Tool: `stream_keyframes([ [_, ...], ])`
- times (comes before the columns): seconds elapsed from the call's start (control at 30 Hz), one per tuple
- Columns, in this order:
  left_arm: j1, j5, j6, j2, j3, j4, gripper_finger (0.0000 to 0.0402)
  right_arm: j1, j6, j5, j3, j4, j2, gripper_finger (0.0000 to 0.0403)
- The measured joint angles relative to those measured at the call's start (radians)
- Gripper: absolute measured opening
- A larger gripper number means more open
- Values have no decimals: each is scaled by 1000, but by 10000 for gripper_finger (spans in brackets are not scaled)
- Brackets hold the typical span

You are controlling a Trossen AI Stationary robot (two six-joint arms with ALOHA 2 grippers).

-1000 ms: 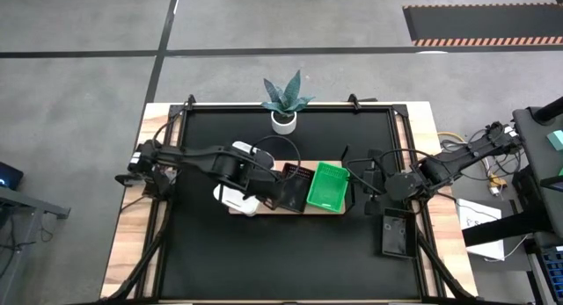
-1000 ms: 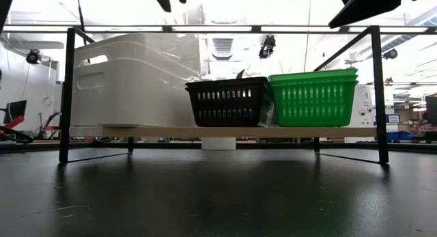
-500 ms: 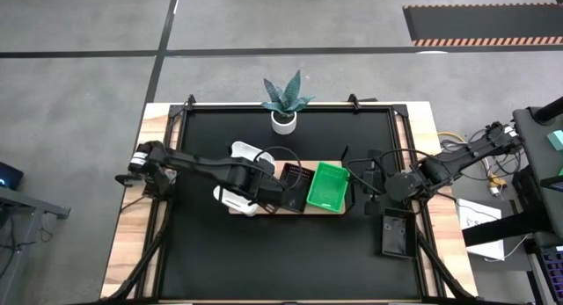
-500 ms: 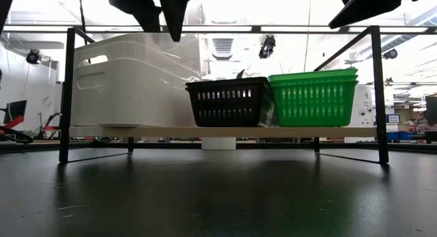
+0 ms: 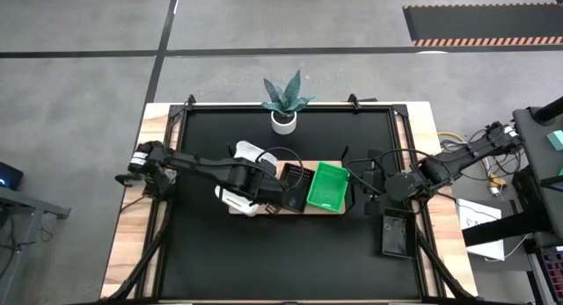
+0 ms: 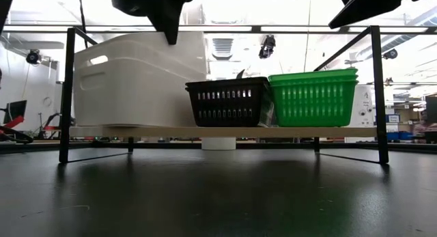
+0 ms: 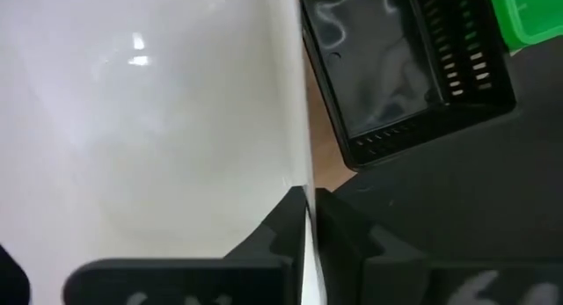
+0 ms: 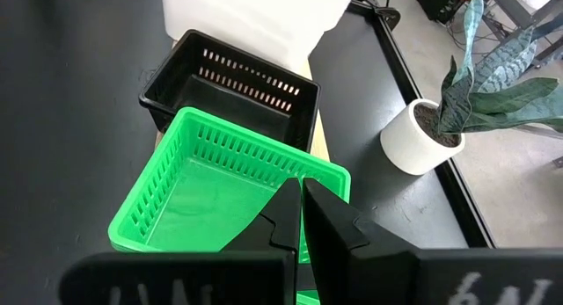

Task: Stack baskets on shelf by color
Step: Stack the white bin on top of the other white bins on the shelf

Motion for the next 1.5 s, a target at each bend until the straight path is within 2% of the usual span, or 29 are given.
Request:
stream_keyframes([
  [0.13,1,11,-14,-1,6,-1,2,0,0,0,0,0,0,9],
  [0.3,5,90,-21,-6,31,-4,1,0,0,0,0,0,0,9],
  [0.47,6,127,-16,-7,58,-52,0,0,-6,0,0,1,0,9],
  [0.67,11,225,-13,-10,59,-96,0,0,-7,0,0,3,0,9],
  [0.9,21,270,19,-10,59,-105,0,0,-7,0,0,4,0,9],
  [1.13,38,363,39,-15,59,-134,0,0,-7,0,0,5,0,9],
  [1.5,62,375,67,-21,58,-175,0,0,-7,1,0,5,0,9],
])
